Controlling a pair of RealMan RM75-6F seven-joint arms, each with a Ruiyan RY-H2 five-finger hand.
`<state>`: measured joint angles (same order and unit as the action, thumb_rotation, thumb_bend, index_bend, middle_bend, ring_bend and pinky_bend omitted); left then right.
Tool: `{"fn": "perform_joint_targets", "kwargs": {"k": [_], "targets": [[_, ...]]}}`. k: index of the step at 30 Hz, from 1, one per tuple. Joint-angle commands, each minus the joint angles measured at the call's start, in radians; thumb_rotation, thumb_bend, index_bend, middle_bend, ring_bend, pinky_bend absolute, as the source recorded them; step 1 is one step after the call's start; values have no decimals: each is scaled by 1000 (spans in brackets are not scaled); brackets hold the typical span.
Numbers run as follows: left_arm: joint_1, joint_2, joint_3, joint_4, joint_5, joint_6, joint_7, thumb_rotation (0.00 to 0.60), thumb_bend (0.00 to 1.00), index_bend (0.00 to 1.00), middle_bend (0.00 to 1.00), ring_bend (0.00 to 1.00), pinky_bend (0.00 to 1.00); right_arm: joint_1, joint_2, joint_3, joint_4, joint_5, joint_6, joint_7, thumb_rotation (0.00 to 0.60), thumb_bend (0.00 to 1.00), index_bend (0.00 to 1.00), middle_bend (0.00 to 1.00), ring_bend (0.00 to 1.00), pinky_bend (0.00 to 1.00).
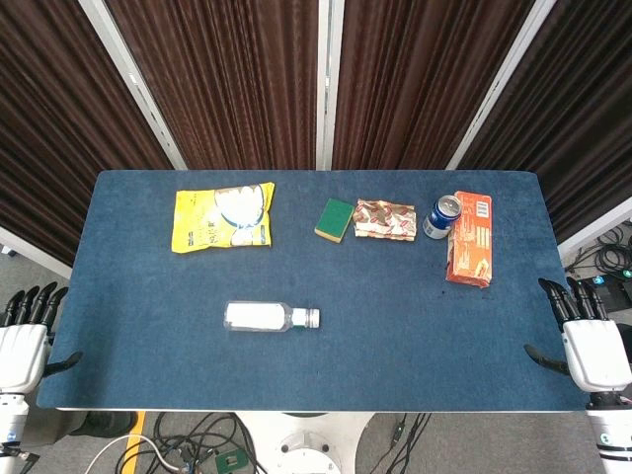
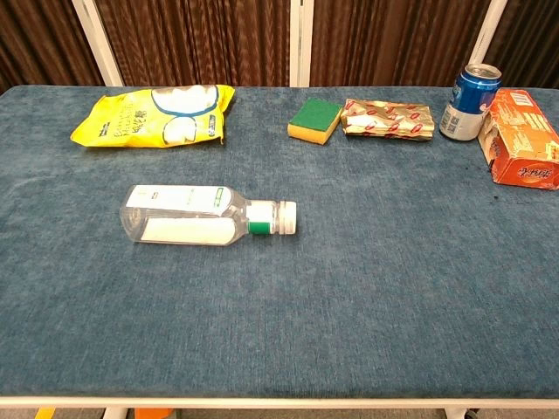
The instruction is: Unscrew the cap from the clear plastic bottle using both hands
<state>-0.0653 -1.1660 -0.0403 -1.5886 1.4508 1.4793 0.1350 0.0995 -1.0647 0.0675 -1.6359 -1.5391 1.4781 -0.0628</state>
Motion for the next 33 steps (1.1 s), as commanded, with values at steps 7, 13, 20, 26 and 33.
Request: {"fn": "perform_joint_targets", "kwargs": {"k": [7,13,20,26,33], "targets": [[-8,0,-8,-4,11,7,-8,600,0,93,54,0,0,7,-4,9,10,-12,14,10,600,52,48,122,0,0],[-57,13,-37,-11,63,1,-29,600,0,94,54,0,0,-2,7,18,6,-12,44,15,600,52,48,123,0,0],[-217,9,-75,-3,134,-151,-89,600,0,99,54,0,0,-4,22,37,1,-7,70,8,600,51,48,123,0,0],[-371,-41,-89,-25,138,-350,-84,600,0,105,54,0,36,8,37,45,-13,-13,62,-3,600,52,48,122,0,0],[-480,-158,-82,-43,61,-518,15,600,0,119,99,52,136,22,31,40,-13,-7,33,-5,600,52,48,123,0,0]]}}
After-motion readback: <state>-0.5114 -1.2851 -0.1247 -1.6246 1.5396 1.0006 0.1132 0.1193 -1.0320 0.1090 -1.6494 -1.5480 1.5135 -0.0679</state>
